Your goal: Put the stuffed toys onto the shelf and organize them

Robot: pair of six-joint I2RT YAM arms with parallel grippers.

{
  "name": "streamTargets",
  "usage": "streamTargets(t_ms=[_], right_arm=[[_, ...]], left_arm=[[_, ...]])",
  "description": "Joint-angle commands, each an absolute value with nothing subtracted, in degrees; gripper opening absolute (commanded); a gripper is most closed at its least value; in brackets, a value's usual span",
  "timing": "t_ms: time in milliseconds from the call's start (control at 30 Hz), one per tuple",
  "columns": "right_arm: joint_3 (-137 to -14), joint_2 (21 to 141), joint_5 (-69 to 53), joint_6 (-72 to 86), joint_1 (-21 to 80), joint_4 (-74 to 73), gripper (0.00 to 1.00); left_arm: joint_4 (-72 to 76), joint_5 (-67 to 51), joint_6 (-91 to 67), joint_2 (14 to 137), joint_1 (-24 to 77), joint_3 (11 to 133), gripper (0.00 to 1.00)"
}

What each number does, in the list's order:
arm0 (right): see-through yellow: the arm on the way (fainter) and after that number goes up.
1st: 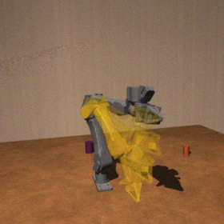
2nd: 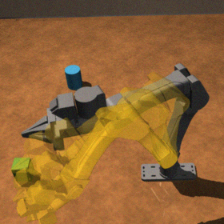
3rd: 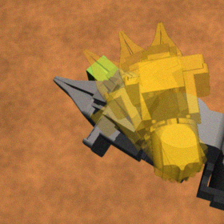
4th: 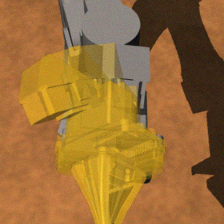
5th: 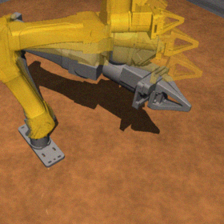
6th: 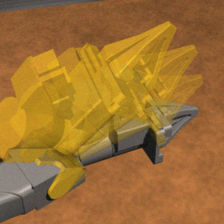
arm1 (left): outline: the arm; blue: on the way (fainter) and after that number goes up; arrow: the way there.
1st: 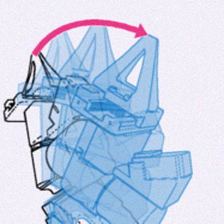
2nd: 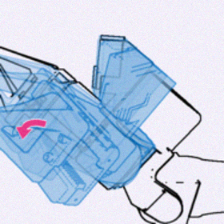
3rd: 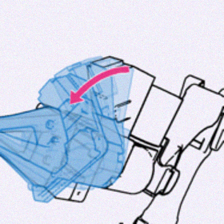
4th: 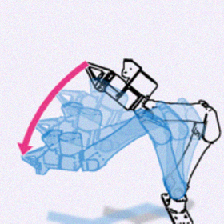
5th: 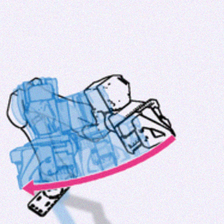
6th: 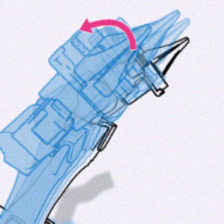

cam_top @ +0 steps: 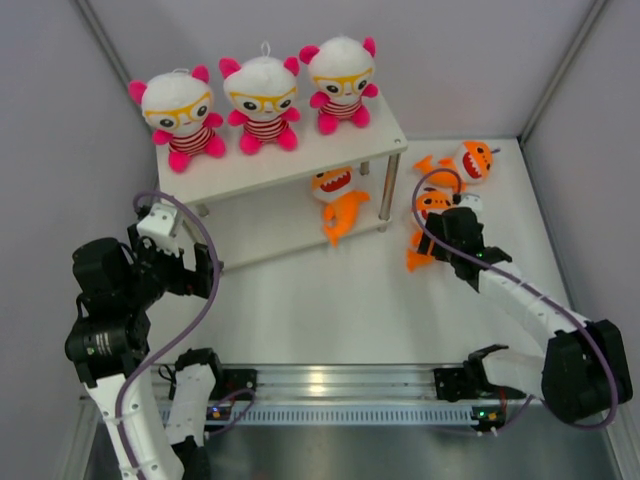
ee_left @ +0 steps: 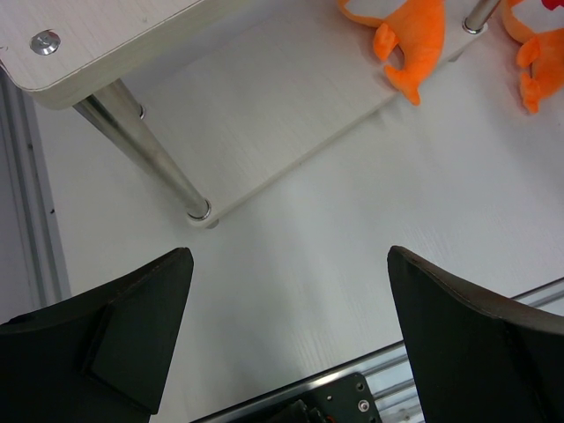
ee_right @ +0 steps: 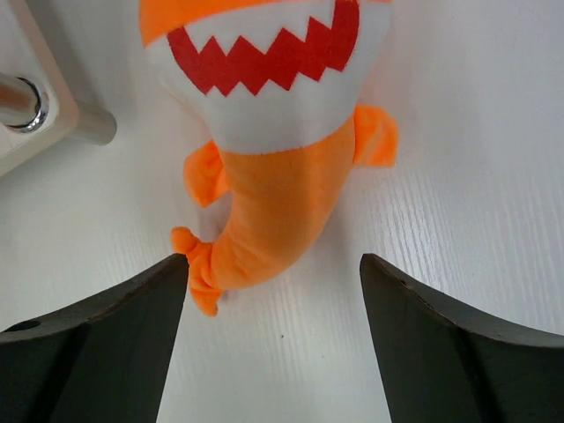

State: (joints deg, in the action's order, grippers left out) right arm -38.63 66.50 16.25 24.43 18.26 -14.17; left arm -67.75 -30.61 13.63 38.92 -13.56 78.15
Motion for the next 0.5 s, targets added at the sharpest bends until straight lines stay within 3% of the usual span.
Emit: streamTargets(t_ms=[0, 233, 333, 367, 433, 467], right_arm=[[-39.8, 69.1, 17.3, 23.9, 19.0, -12.4, 0.8], [-43.3, 81.3, 22.0, 28.0, 19.0, -12.2, 0.78], [-43.1, 82.4, 22.8, 27.9, 19.0, -9.8, 0.58], [-43.1, 82.3, 23.1, 27.9, 19.0, -9.7, 0.43], [-42.4, 80.6, 23.4, 27.8, 19.0, -9.8, 0.25], [-41.8, 79.7, 23.4, 27.8, 19.0, -10.2, 0.09]], left_arm=[[-67.0, -31.1, 14.1, 39.3, -13.4, 80.1, 0.98], [-67.5, -30.8, 14.2, 39.2, -13.4, 80.5, 0.98], [-67.5, -30.8, 14.3, 39.2, -13.4, 80.4, 0.98], [-67.5, -30.8, 14.3, 39.1, -13.4, 80.5, 0.98], [-67.6, -30.7, 14.3, 39.0, -13.4, 80.5, 0.98], [-67.6, -30.7, 14.3, 39.0, -13.4, 80.5, 0.98]])
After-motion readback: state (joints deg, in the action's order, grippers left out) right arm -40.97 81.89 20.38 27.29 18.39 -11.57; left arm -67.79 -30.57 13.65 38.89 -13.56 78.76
